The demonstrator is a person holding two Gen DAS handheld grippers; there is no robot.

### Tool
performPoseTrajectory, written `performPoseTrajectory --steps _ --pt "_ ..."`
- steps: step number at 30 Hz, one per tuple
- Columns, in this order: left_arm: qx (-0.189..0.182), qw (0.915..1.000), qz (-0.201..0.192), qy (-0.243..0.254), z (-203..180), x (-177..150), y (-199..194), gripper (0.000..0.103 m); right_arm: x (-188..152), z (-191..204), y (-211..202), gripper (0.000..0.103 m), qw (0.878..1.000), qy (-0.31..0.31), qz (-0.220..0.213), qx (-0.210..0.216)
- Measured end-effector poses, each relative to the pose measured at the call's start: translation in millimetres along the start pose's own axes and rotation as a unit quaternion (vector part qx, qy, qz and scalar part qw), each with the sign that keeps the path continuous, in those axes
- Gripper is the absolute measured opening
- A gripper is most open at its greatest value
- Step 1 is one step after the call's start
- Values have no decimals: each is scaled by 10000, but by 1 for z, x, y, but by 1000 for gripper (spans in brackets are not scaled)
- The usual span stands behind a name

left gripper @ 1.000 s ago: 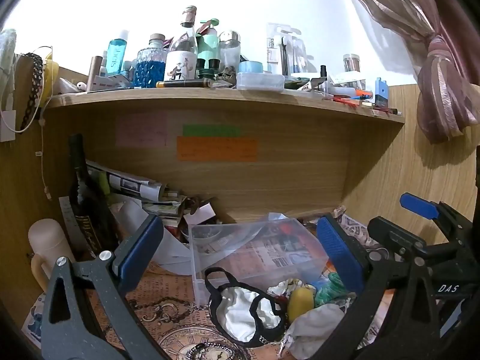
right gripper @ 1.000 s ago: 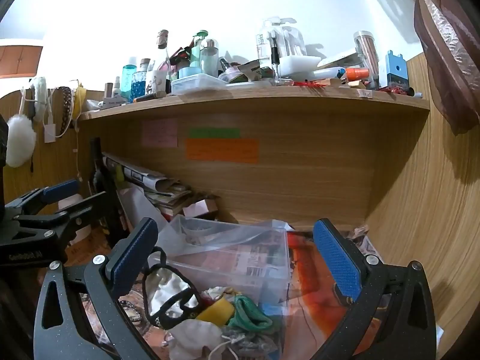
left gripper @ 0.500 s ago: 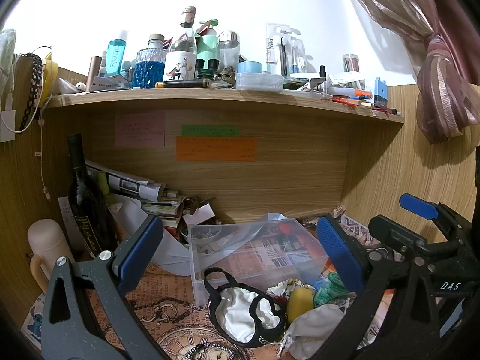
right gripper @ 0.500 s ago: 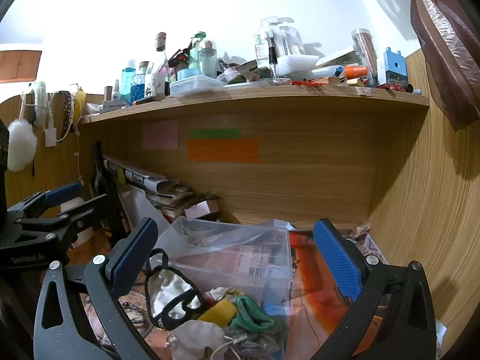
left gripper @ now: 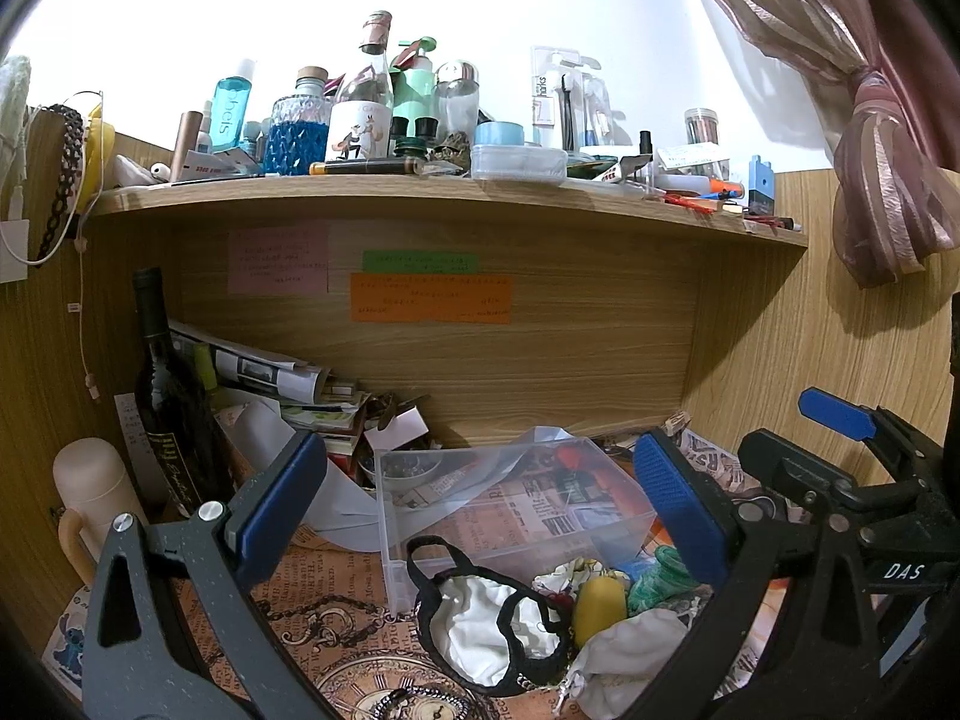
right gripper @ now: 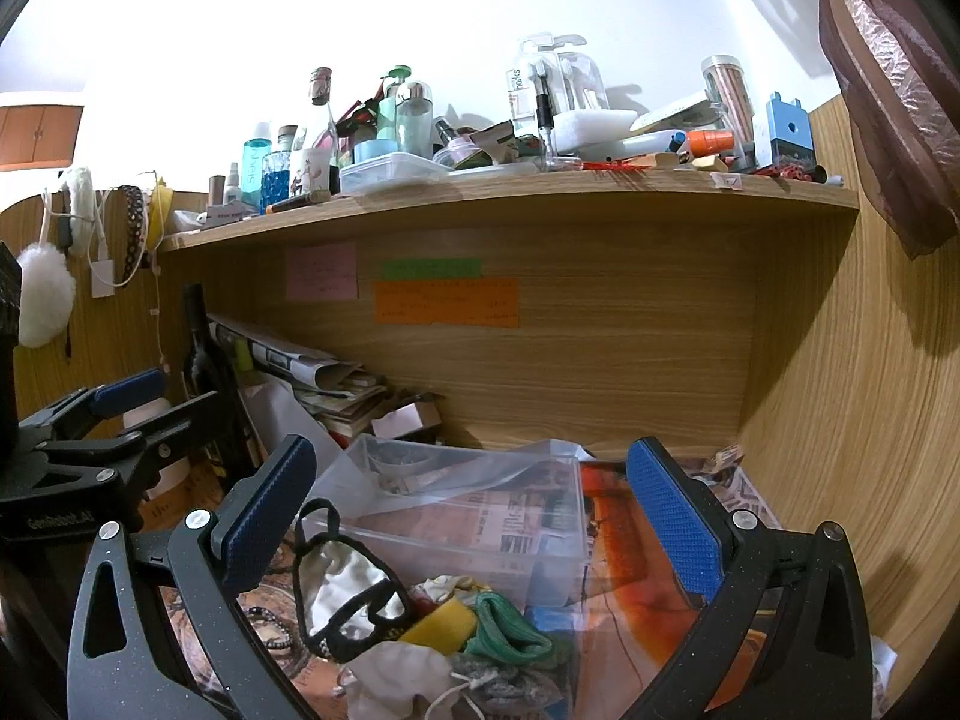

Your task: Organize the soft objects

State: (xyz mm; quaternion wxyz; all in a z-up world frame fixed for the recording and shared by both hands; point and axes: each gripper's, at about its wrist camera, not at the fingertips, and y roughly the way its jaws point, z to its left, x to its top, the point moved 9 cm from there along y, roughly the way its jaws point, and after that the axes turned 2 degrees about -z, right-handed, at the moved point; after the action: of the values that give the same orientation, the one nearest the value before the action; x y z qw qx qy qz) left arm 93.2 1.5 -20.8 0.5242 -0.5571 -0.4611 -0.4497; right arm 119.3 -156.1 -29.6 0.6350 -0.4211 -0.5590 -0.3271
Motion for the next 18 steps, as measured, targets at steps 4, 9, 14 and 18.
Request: performPoseTrajectory --steps 4,9,14,18 --pt "-2 10000 0 -4 0 0 0 103 0 0 0 103 10000 5 -6 4" --pt "-3 10000 -1 -16 -1 0 1 103 1 2 -1 103 10000 -11 -13 4" --pt "-5 10000 4 -8 -1 0 1 103 1 3 -1 103 10000 9 -23 19" --pt "5 10000 6 -12 0 0 2 103 0 3 0 103 10000 20 -13 28"
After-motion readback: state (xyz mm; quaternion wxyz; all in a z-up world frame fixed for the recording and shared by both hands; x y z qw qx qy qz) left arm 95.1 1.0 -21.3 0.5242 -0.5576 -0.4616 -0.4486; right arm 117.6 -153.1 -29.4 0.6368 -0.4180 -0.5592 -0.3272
